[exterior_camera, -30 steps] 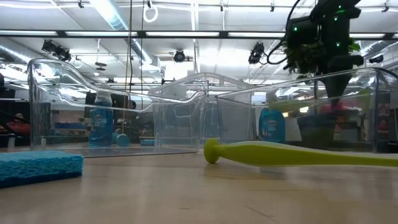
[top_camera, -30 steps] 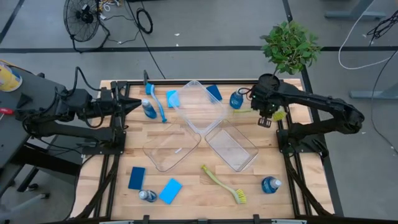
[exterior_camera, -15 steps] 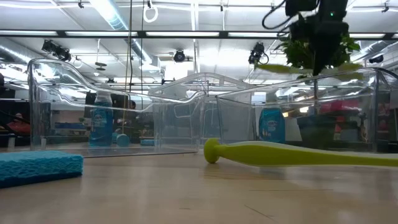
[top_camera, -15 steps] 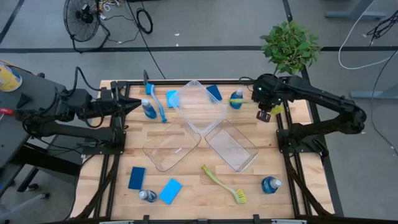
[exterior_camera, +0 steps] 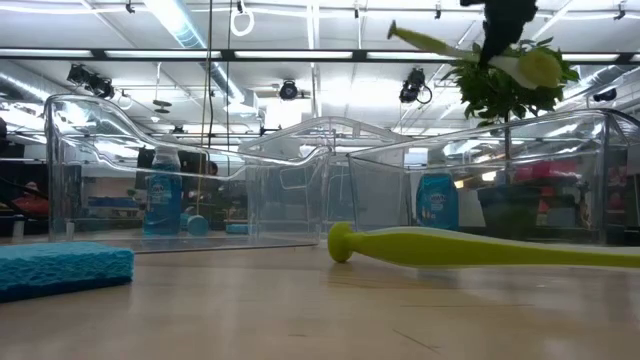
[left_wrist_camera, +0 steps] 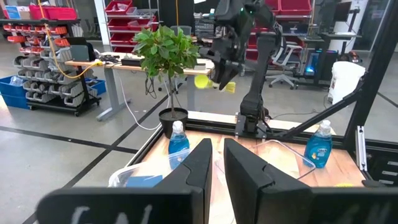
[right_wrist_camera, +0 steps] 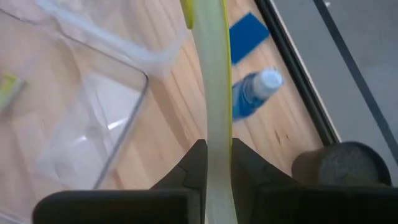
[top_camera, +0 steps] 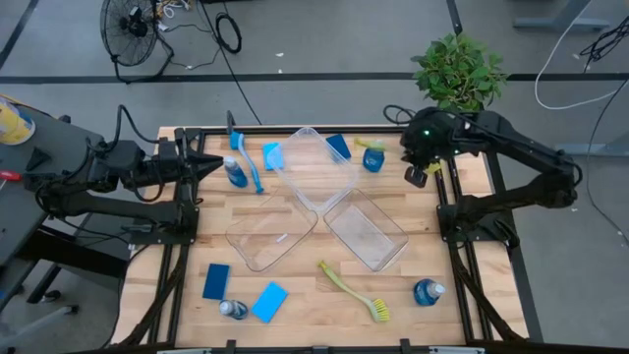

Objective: Pick & Place Kitchen Sink Supplies
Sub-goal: Put the yellow toilet brush into the transparent container

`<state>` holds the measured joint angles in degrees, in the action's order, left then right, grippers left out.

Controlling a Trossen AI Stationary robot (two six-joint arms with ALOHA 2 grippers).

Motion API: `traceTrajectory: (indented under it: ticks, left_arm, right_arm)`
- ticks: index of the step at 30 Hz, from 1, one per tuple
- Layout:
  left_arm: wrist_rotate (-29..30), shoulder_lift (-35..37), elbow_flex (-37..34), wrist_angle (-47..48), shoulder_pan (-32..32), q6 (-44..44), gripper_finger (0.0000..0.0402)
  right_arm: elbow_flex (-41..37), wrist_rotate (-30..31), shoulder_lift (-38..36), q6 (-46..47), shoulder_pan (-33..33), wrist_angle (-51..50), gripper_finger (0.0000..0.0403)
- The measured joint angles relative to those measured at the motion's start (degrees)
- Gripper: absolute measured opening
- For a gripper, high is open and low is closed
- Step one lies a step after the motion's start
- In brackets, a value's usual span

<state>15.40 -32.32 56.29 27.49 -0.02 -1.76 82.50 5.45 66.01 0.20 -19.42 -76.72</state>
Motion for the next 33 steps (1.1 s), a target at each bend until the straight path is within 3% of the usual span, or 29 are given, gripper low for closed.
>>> traceTrajectory:
  ticks: [12,22,33]
  left_arm:
    - [0.0,-0.02,0.0,0.02,0.01,0.0,0.0048]
    - [0.01,-0.02,0.0,0.08,0.0,0.0,0.0048]
    - [0.0,-0.04,0.0,0.15,0.01,0.0,0.0048]
  right_arm:
    - [12.24,-2.0,5.13,7.67,3.41,-0.6,0.0041]
    - [22.44,-5.15,12.37,7.98,4.33,-1.38,0.0041]
    - [26.62,-7.49,19.42,8.16,4.28,-1.8,0.0041]
